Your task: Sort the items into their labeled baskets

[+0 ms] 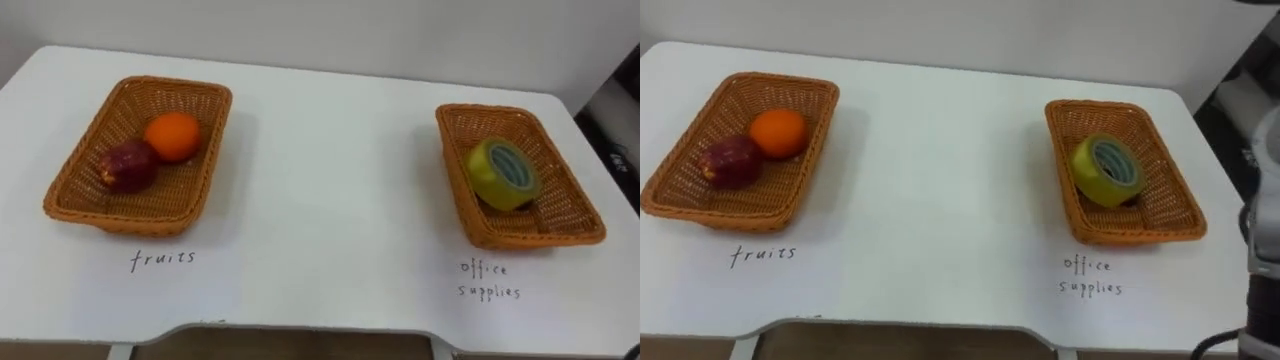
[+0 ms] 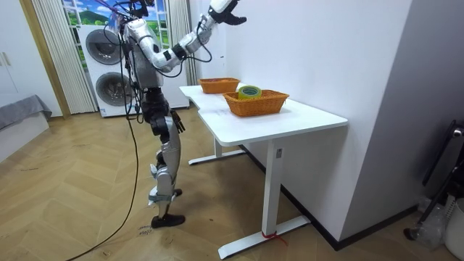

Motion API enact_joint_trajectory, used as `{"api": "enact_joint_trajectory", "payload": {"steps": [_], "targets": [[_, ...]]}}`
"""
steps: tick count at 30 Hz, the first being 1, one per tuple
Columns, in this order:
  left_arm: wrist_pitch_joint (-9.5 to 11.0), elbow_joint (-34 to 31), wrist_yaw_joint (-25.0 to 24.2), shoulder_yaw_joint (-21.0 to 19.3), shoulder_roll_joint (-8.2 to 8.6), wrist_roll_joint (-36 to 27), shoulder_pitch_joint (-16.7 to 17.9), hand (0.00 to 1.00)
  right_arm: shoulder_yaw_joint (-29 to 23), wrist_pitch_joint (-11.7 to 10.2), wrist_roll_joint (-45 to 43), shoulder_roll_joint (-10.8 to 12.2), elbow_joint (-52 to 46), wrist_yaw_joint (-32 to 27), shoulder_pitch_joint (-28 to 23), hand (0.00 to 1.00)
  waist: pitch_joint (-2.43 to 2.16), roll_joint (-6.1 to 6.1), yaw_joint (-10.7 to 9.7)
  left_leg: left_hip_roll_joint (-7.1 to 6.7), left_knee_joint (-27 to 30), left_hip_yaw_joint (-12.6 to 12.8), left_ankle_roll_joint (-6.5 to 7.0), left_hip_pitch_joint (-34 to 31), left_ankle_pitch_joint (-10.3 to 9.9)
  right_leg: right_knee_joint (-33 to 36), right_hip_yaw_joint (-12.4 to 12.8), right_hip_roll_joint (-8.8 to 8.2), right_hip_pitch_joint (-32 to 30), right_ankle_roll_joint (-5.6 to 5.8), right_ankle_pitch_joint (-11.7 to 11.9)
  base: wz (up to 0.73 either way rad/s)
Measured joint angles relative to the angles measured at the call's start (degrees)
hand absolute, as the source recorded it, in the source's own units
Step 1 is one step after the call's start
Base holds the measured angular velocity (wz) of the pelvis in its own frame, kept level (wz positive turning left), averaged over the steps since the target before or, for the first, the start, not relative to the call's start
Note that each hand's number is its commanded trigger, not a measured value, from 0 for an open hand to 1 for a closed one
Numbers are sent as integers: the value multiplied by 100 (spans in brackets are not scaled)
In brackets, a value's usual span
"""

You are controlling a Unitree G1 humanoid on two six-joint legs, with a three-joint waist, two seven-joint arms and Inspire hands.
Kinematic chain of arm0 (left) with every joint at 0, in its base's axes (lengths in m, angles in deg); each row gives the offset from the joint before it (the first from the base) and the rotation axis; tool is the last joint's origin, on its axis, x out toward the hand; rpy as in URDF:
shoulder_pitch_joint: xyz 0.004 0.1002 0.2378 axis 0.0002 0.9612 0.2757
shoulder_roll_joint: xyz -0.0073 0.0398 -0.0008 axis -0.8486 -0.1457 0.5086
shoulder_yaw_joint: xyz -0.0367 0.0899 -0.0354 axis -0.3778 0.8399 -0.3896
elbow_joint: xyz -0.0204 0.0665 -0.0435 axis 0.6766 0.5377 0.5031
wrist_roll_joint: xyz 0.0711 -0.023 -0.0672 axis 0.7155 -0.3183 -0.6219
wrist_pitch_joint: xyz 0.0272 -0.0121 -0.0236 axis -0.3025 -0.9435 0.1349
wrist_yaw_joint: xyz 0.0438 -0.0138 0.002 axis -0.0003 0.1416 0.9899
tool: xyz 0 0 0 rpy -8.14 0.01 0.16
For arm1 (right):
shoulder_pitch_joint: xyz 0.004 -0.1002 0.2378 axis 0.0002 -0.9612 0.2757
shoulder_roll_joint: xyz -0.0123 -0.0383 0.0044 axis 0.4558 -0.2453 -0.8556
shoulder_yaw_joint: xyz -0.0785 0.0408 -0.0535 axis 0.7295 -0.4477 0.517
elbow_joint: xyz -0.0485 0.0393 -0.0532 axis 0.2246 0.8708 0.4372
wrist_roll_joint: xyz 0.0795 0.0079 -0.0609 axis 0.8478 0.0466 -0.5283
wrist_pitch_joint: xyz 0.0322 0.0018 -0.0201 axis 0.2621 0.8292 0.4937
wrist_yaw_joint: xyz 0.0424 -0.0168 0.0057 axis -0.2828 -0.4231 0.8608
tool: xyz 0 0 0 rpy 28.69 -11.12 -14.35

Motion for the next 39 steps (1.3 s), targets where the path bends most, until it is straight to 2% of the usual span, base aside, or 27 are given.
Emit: {"api": "enact_joint_trajectory", "payload": {"steps": [3,6,11,13,17,18,23,25,27,28,29,33,34,36,39], "targets": [[94,27,28,-8,5,2,100,0,-214,-44,209,0,-13,-400,-356,0,-8,41,-52,52,-64,192,-22,95,-2,8,88,34,-29,-28,17,-28],[135,55,175,-7,34,0,142,0,-533,-195,332,2,-13,-887,-789,0,12,55,-145,72,-74,225,-40,102,-16,5,122,56,-19,-33,20,-13],[135,120,223,-92,49,1,188,0,-1085,-321,368,32,27,-1681,-1487,0,50,60,-227,77,-69,287,-43,90,-24,-116,183,77,-39,-34,24,-6],[135,97,315,-108,43,-1,258,0,-1214,-389,619,93,97,-1945,-1735,0,49,73,-311,77,-74,288,-45,90,-28,-135,193,81,-39,-31,22,-2],[136,97,559,-112,59,-7,343,0,-1423,-494,978,440,407,-2397,-2306,0,46,104,-331,106,-79,376,-69,98,-68,-182,303,125,-73,-39,28,-11],[136,95,617,-141,67,-15,338,0,-1469,-526,1172,539,541,-2502,-2432,0,42,109,-331,110,-86,392,-72,83,-74,-180,325,130,-101,-39,28,-9],[136,-60,701,-195,68,-129,352,0,-1623,-568,2465,617,1415,-2929,-2600,0,43,138,-385,106,-123,432,-70,74,-82,-202,364,131,-129,-39,29,-4],[135,-225,725,-235,74,-193,378,0,-1683,-663,2858,689,1735,-3057,-2658,0,41,156,-440,107,-126,428,-71,35,-98,-215,358,131,-136,-37,26,0],[137,-259,746,-248,75,-316,385,0,-1758,-761,3510,746,2310,-3217,-2685,0,17,189,-484,99,-136,418,-67,13,-103,-211,363,127,-126,-31,23,0],[137,-258,749,-247,73,-340,371,0,-1791,-761,3682,801,2418,-3258,-2714,0,13,195,-500,98,-135,410,-67,6,-103,-207,353,126,-124,-30,22,11],[135,-273,750,-249,74,-357,367,0,-1827,-771,4040,922,2656,-3329,-2774,0,-11,220,-573,91,-123,348,-67,-30,-103,-212,332,126,-121,-28,21,20],[94,-303,877,-230,148,-391,417,0,-1834,-785,4863,1329,3783,-3365,-2925,0,-24,310,-732,86,-133,316,-67,-24,-103,-202,306,119,-106,-26,14,6],[94,-302,881,-225,162,-410,409,0,-1819,-785,5006,1382,3978,-3352,-2952,0,-21,323,-732,85,-133,314,-67,-23,-103,-202,302,118,-101,-26,9,3],[94,-285,863,-227,237,-458,370,0,-1784,-789,5640,1694,4537,-3248,-3113,0,-14,368,-734,83,-133,311,-67,-16,-102,-192,312,114,-96,-35,-12,0],[77,-285,818,-243,310,-440,389,0,-1759,-780,6333,1916,5465,-2948,-3156,0,-5,389,-748,74,-153,286,-68,45,-103,-184,301,102,-26,-31,-58,4]]}}
